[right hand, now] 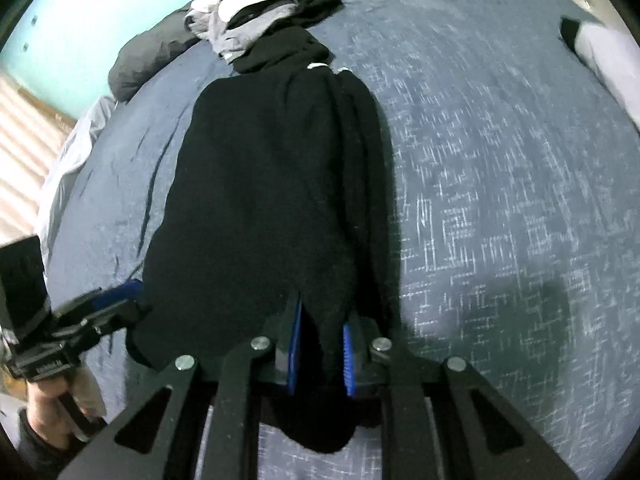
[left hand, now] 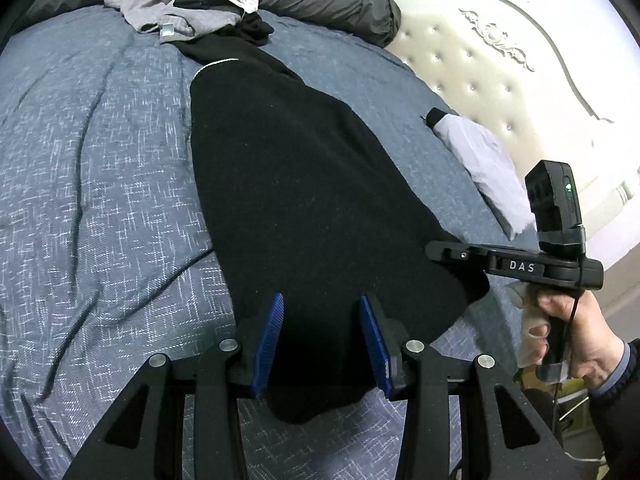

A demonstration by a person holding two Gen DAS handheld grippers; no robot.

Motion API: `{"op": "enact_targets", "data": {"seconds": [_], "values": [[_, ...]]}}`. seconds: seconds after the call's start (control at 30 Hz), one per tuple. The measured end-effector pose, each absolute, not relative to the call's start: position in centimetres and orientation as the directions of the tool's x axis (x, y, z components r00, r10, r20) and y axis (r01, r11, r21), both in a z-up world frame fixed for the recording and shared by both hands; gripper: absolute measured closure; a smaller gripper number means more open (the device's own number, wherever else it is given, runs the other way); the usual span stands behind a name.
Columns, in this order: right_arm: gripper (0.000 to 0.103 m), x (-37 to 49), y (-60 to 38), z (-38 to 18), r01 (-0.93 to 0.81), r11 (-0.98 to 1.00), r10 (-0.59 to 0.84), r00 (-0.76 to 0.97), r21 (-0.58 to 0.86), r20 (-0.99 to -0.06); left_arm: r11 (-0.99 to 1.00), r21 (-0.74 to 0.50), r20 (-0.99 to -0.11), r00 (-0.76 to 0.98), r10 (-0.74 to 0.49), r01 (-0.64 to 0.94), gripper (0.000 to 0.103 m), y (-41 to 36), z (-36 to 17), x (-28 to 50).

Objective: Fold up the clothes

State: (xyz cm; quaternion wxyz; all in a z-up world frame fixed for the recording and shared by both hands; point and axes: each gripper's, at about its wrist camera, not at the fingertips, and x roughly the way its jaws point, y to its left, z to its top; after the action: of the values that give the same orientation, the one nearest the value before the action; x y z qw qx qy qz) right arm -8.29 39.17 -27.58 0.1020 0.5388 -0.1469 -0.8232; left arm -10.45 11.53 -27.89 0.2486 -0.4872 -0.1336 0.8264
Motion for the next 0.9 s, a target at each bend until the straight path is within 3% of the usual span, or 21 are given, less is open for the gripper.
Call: {"op": "enact_targets", "data": {"seconds": [0.2, 0.33, 0.5, 0.57, 0.7, 0.9], "values": [[0.076, -8.5, 39.8, -26.1, -0.028, -0.927, -0.331, -0.412, 0.375, -0.849, -0.847, -0.456, -0.746, -0.400, 0.532, -0.273, 0.059, 11.7, -28.2, -10.6], [0.076, -7.3, 39.4, -22.8, -0.010, -0.946, -0.276, -0.498, 0.323, -0.822, -0.846, -0.459, -0.746, -0.400, 0.532, -0.270, 0.058, 11.7, -28.2, -10.6], [0.076, -6.8, 36.8, -22.4, 0.090, -0.925, -0.366, -0.469, 0.369, -0.804, -0.849, -0.455, -0.748, -0.402, 0.528, -0.269, 0.058, 11.8, -28.2, -10.5], [0.081, -7.0, 35.5, -24.0, 0.100, -0.944, -0.326, -0.427, 0.314, -0.844, -0.848, -0.457, -0.747, -0.401, 0.530, -0.269, 0.058, 11.7, -28.2, -10.5], [0.102, -7.1, 36.4, -27.4, 0.014, -0.954, -0.282, -0.388, 0.300, -0.877, -0.840, -0.468, -0.744, -0.390, 0.543, -0.276, 0.058, 11.7, -28.2, -10.5], [0.103, -7.5, 37.4, -29.1, -0.029, -0.946, -0.286, -0.397, 0.323, -0.872, -0.841, -0.462, -0.748, -0.386, 0.540, -0.281, 0.058, 12.0, -28.2, -10.5]]}}
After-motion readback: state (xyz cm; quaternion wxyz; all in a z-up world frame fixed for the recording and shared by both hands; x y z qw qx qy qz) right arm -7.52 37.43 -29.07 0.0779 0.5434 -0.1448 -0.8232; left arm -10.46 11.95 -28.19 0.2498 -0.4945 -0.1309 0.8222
